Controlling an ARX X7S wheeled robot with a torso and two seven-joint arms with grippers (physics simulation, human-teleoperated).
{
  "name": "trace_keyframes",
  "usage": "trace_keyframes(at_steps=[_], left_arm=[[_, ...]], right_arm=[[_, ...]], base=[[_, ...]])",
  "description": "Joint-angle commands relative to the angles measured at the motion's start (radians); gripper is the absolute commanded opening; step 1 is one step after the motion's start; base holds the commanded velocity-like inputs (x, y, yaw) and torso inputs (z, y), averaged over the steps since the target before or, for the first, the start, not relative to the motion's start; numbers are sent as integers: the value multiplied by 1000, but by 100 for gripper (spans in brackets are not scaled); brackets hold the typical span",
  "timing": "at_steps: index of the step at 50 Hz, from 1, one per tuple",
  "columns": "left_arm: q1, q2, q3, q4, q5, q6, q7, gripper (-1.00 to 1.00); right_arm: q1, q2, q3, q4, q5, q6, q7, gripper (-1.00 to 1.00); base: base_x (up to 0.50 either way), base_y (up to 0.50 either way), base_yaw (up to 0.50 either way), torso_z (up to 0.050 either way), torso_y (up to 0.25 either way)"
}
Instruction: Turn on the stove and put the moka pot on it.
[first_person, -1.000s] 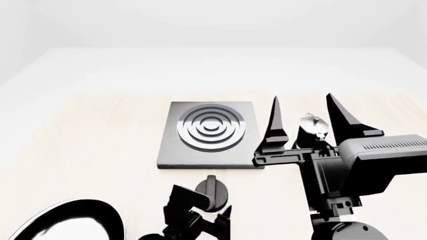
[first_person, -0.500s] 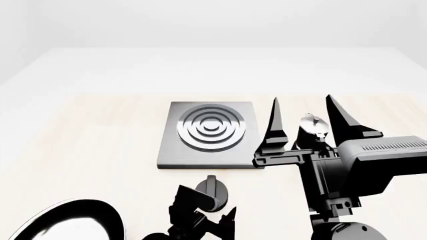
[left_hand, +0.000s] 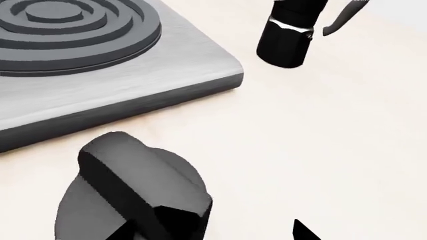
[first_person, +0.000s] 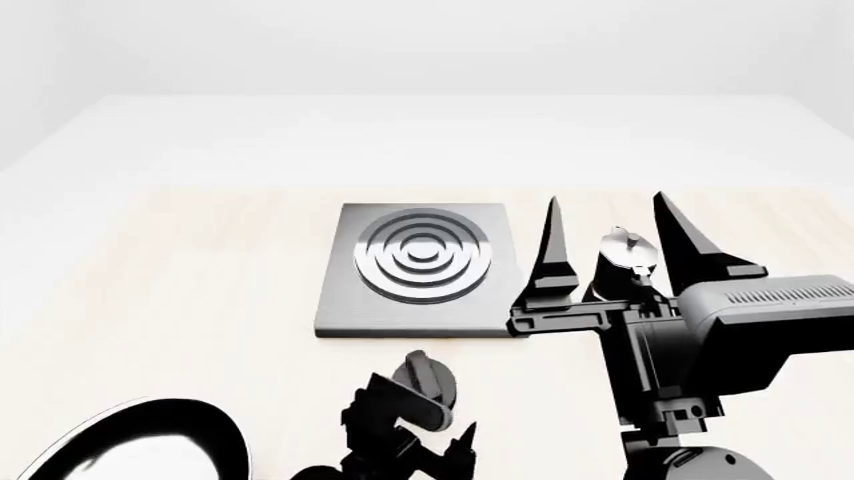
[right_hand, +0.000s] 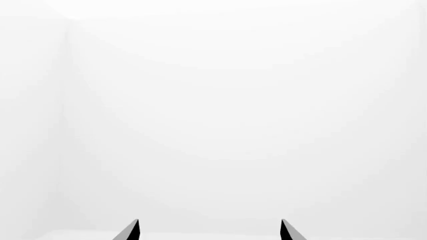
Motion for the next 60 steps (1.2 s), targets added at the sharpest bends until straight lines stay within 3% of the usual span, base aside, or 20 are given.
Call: trace_keyframes(at_steps=[1, 12, 19, 30, 41, 53, 60], left_arm=[[3, 28, 84, 98, -88, -43, 12, 100], [10, 20, 115, 205, -104, -61, 0, 100], [-31, 23, 74, 247, -113, -41, -42, 100], [-34, -47, 102, 583, 32, 36, -167, 100], [4, -136, -10, 800, 214, 129, -355, 100], [170, -255, -202, 1009, 261, 198, -483, 100], [261, -287, -259, 1046, 292, 256, -525, 100]], right_arm=[[-1, 3, -2, 0, 4, -2, 4, 100], [0, 6, -4, -3, 11, 2, 9, 100], [-8, 8, -7, 0, 11, -6, 8, 100], [-32, 10, -19, 22, -6, -50, 1, 100], [-5, 24, -1, -5, 21, -6, 14, 100], [1, 51, 31, 1, 26, -4, 19, 100], [-10, 70, 59, 26, 21, -18, 19, 100]], base=[[0, 0, 0, 0, 0], [0, 0, 0, 0, 0], [0, 0, 0, 0, 0], [0, 0, 0, 0, 0], [0, 0, 0, 0, 0], [0, 0, 0, 0, 0], [0, 0, 0, 0, 0]])
